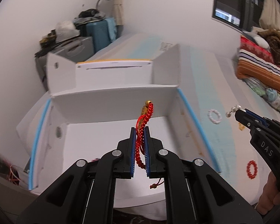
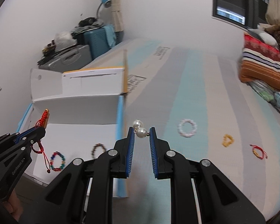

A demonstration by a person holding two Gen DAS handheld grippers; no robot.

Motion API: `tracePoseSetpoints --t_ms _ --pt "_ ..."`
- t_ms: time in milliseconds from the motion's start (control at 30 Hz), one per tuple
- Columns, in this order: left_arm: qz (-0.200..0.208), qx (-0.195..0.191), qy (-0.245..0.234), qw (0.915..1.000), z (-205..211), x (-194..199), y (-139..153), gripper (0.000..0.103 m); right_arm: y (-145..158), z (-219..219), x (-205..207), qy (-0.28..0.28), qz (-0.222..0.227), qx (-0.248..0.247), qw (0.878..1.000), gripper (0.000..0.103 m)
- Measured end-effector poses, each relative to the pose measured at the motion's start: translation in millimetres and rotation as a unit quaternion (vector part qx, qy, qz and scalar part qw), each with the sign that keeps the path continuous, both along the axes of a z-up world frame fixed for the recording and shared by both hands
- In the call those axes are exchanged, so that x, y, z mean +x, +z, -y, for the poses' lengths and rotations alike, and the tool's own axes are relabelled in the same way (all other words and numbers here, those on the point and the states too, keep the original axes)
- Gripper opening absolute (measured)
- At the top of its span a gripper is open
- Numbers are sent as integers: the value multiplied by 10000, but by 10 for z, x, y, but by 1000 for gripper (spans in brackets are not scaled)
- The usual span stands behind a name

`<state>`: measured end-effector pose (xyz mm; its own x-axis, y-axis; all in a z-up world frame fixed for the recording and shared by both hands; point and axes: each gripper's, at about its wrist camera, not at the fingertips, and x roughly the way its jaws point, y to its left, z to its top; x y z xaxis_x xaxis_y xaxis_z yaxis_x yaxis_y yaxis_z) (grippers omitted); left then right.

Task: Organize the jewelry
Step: 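Lift both held pieces and carry them over the white box, then open both tools to release the red cord bracelet and pearl strand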

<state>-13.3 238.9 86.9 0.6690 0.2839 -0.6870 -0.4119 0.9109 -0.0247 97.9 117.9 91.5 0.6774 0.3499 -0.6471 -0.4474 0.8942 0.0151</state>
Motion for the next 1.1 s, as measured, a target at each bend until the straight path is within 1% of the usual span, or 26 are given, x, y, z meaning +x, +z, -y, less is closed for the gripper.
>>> tracePoseSetpoints --t_ms 233,367,600,667,767,933,1033,1100 --pt "-146 -61 351 9993 -384 -162 -113 8 -96 -458 -80 349 -88 -70 9993 16" --pt "-260 -94 492 9984 -554 -222 -200 8 -181 -636 -90 522 -216 -77 9984 16" --pt "-647 -259 646 9955 -773 -220 -443 8 -421 -910 -93 747 -539 -274 9954 16" --pt "-800 -365 646 9940 -826 -197 -531 8 -503 -964 -83 802 -685 -371 9937 16" --pt "-986 -423 624 9923 -868 -161 -632 8 -612 -1029 -51 854 -916 -495 9909 16" --pt "-1387 -659 508 9868 -928 -80 -811 8 -801 -1101 51 837 -1398 -684 9843 16" --pt "-1630 -677 469 9832 -950 -40 -884 8 -891 -1146 101 841 -1620 -812 9798 16" --pt "-1720 -707 453 9815 -958 -31 -918 8 -938 -1164 118 831 -1712 -868 9779 16"
